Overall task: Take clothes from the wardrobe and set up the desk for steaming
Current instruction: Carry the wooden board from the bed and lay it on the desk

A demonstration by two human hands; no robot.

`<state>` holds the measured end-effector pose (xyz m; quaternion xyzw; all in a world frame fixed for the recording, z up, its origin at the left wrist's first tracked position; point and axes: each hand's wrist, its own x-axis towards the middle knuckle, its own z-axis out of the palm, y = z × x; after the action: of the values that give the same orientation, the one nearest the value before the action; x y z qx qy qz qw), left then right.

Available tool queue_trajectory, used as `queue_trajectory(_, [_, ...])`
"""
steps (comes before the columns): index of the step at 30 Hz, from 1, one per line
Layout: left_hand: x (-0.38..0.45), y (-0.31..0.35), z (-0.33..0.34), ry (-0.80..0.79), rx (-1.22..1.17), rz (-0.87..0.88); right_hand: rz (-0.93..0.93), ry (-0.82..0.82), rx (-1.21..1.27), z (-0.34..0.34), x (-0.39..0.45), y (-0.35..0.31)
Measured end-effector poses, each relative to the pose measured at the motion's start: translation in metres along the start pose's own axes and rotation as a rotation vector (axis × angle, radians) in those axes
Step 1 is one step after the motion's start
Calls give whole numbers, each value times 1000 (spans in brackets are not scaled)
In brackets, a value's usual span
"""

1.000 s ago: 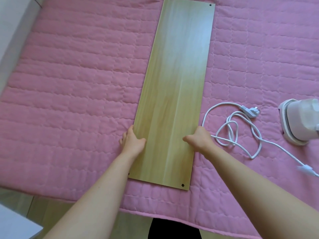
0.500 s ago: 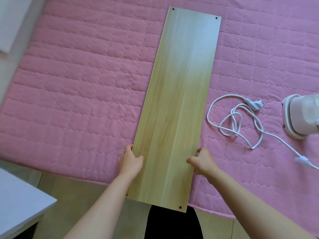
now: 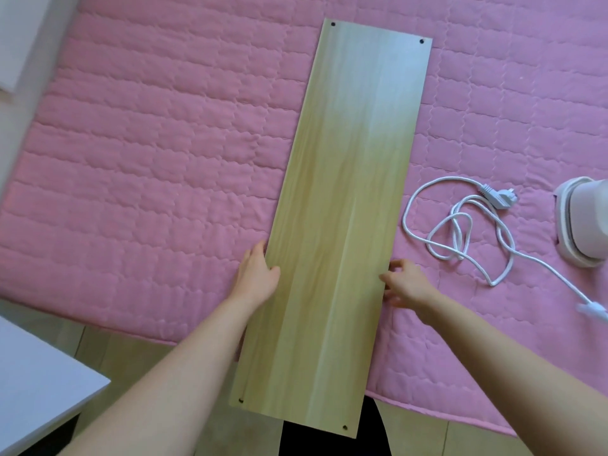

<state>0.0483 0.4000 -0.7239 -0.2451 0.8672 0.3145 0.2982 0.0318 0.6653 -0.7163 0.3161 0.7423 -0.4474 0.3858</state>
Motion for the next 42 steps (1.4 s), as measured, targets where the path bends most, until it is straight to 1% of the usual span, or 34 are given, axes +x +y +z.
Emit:
queue_trajectory(2, [17,21,-7,7,-33,5,-71,89,-74,-4,14,-13])
queue_trajectory(4, [33,37,-12,-15,-66,19,-132,170,-226,-8,24,-24])
queue_trajectory(6, [48,44,-14,-28,-76,9,-161,177,-306,-10,29,-35])
queue_trajectory(9, [54,48,-11,-55,-28,-37,-128,187,-297,-12,30,-48])
queue_trajectory(14, [47,46,0,-21,48,-60,-76,232,-212,-13,24,-49])
queue_trajectory(20, [18,3,-1,-27,7,-61,-27,166,-236,13,-2,-17])
queue_trajectory(23, [-3,-24,-3,-20,9,-59,-27,101,-232,34,-23,7])
queue_trajectory(26, [-17,-44,-3,14,-57,-61,-57,29,-245,49,-40,28])
queue_trajectory(29, [-19,-50,-6,40,-100,-97,-15,-48,-233,52,-40,38])
queue_trajectory(34, [10,-37,-16,101,-73,-126,-14,-73,-382,30,-12,20])
queue_trajectory(36, [21,-29,-19,62,-115,-170,-2,-78,-339,20,0,6])
queue_trajectory(39, [28,-25,-17,-27,-137,-204,86,-114,-231,18,6,-8])
queue_trajectory(42, [28,-25,-18,-57,-169,-242,126,-132,-193,24,7,-10])
